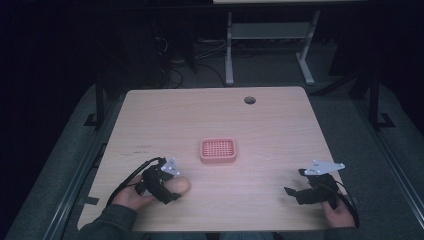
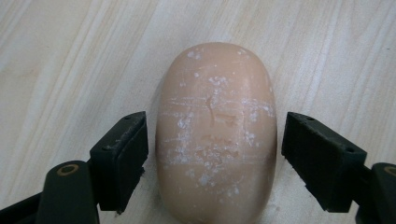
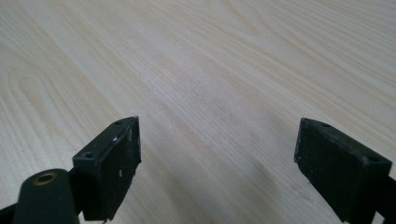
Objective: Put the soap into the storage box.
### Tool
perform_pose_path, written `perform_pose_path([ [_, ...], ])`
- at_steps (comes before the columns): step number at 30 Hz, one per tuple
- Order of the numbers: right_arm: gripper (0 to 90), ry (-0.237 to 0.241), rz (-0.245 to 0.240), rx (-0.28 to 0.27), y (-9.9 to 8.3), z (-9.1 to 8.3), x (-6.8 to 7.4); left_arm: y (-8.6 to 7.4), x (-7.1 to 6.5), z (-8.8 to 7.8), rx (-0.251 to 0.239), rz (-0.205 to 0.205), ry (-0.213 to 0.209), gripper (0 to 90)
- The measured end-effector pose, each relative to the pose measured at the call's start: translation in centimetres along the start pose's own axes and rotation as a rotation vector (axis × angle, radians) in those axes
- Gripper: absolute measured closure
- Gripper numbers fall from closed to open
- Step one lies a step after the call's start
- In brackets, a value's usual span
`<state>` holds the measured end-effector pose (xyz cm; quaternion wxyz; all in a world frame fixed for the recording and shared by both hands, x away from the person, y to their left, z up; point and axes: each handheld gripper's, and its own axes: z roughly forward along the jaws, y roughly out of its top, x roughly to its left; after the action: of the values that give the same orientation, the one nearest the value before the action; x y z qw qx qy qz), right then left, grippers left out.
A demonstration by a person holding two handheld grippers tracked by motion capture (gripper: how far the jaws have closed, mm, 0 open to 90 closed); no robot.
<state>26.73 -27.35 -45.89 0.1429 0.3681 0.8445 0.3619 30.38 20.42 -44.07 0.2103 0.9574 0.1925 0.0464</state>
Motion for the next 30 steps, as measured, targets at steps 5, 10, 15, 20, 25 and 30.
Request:
perform_pose_path([
  [5,14.1,-0.001,0.0,0.001,0.02,-0.02,0.03,0.0,0.06,0.23,0.011,0.0,-0.003,25.4],
  [10,14.1,-0.003,0.001,-0.002,0.01,-0.05,0.05,-0.08,0.11,0.4,0.013,-0.008,-0.004,28.6],
  [15,14.1,-0.004,-0.002,-0.003,0.0,-0.06,0.04,-0.01,0.12,0.56,0.016,-0.005,-0.01,30.5],
  [20,14.1,-0.005,-0.002,-0.006,-0.01,-0.08,0.02,0.07,0.09,0.5,0.022,0.001,-0.011,32.0],
  [25,14.1,-0.003,0.0,-0.008,-0.01,-0.11,0.01,0.1,0.06,0.44,0.025,0.018,-0.009,32.5],
  [30,14.2,-0.002,0.003,-0.008,-0.03,-0.18,-0.02,0.25,-0.17,0.1,0.006,0.016,-0.015,32.6],
])
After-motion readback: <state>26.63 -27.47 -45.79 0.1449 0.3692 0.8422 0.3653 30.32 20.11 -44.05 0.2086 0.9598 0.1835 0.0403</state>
